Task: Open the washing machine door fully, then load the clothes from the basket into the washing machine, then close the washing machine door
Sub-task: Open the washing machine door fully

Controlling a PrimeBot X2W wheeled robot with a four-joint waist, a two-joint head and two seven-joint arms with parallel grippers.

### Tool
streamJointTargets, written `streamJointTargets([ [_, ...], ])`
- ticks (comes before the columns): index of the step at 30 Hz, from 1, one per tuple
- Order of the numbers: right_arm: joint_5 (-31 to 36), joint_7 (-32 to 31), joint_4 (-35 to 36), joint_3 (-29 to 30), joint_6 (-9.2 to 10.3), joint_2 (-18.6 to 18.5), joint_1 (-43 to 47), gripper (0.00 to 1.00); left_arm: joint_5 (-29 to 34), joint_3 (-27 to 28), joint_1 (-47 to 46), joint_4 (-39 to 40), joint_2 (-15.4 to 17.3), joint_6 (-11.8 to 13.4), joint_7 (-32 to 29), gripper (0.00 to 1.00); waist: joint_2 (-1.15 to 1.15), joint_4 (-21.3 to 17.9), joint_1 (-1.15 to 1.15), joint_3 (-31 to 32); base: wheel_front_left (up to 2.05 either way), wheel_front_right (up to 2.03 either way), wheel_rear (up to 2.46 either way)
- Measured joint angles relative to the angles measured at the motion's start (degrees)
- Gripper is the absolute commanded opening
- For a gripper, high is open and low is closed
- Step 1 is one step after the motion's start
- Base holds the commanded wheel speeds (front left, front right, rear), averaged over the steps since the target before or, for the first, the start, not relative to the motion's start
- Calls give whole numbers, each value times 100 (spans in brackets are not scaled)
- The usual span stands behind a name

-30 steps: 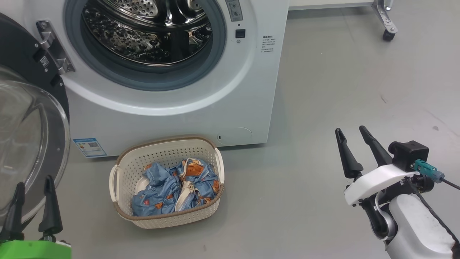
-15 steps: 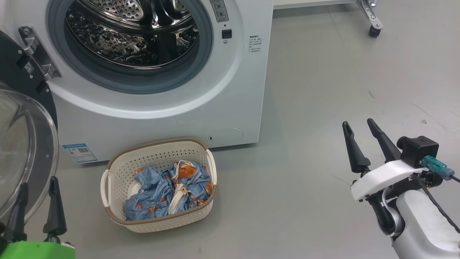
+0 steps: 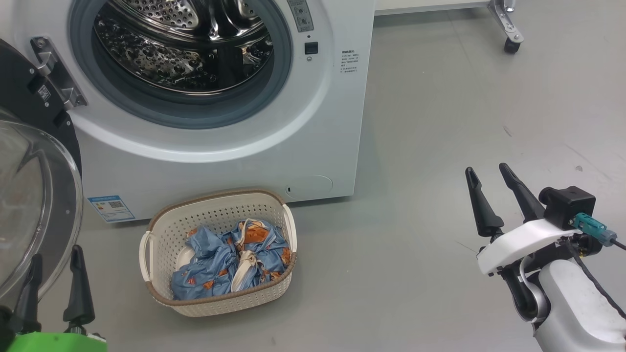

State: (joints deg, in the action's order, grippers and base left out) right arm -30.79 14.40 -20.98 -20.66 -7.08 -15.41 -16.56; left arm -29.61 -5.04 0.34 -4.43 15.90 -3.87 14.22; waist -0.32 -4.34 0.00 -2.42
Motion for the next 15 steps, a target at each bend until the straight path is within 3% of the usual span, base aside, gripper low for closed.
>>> streamJointTargets([
  [15,0,0,-9,0,0,0,5,100,62,3,2,40,-5,-1,1,100,0,39,0,-32,0,0,0],
])
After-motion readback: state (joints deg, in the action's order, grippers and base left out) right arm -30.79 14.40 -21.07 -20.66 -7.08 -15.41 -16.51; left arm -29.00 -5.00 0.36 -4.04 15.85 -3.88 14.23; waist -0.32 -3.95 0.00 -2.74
